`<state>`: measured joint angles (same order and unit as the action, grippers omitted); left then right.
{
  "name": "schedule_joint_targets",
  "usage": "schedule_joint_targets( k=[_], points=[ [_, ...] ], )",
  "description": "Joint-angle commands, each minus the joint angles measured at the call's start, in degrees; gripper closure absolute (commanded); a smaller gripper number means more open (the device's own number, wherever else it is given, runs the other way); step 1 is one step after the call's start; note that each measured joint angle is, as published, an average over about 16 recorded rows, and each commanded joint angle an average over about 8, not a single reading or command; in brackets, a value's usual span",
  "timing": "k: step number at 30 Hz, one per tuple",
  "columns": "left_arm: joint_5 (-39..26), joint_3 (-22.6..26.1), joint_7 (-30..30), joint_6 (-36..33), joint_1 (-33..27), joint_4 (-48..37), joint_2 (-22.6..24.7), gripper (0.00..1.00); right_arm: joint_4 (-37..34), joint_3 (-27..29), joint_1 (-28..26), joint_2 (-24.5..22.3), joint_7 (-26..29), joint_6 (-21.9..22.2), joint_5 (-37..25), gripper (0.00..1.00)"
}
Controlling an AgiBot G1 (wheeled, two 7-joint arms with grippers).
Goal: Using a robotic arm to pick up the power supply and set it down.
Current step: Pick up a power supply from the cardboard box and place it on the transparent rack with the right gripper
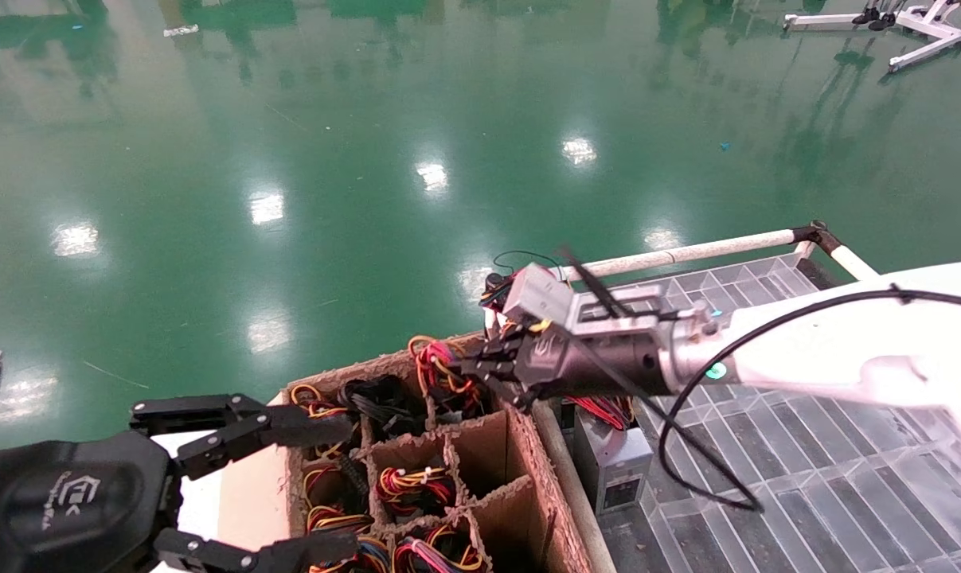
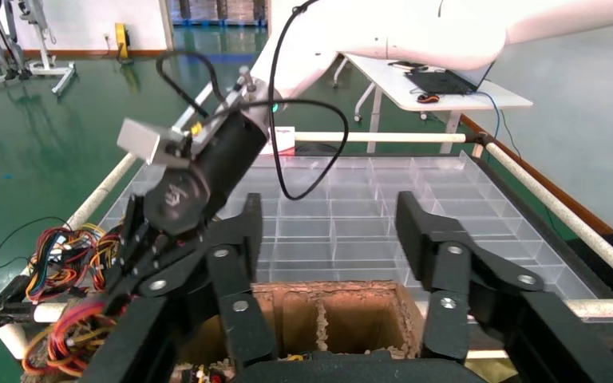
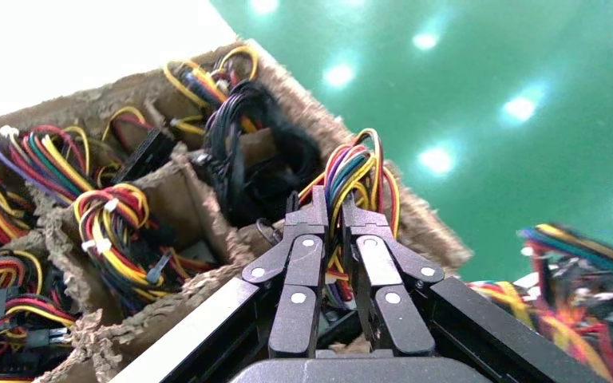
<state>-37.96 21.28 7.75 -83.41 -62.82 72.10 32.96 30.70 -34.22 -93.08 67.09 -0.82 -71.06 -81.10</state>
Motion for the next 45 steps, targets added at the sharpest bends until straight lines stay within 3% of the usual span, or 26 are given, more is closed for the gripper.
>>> schedule_joint_targets(
  k=[1,14,21,27,37,45],
  points=[
    [0.0,0.0,0.0,0.0,0.0,0.0,0.0,0.0,1.0,0.3,-0.21,-0.66,0.39,-0.24,0.34,1.0],
    [0.0,0.01,0.0,0.0,0.0,0.0,0.0,0.0,23.66,6.24,2.53,-10.17,13.55,0.57,8.05,1.0],
    [0.01,0.01,0.0,0.0,0.0,0.0,0.0,0.0,38.1,10.81,4.04,-17.44,21.92,3.92,11.91,1.0],
    [0.01,0.01,0.0,0.0,0.0,0.0,0.0,0.0,44.89,14.57,3.76,-24.76,26.44,4.77,14.13,1.0],
    [0.01,0.01,-0.01,0.0,0.0,0.0,0.0,0.0,46.41,18.71,-0.9,-37.96,29.04,-3.62,17.37,1.0],
    [0.01,0.02,-0.01,0.01,0.0,0.0,-0.01,0.0,45.88,20.3,-1.23,-48.15,30.29,-11.57,19.36,1.0]
  ],
)
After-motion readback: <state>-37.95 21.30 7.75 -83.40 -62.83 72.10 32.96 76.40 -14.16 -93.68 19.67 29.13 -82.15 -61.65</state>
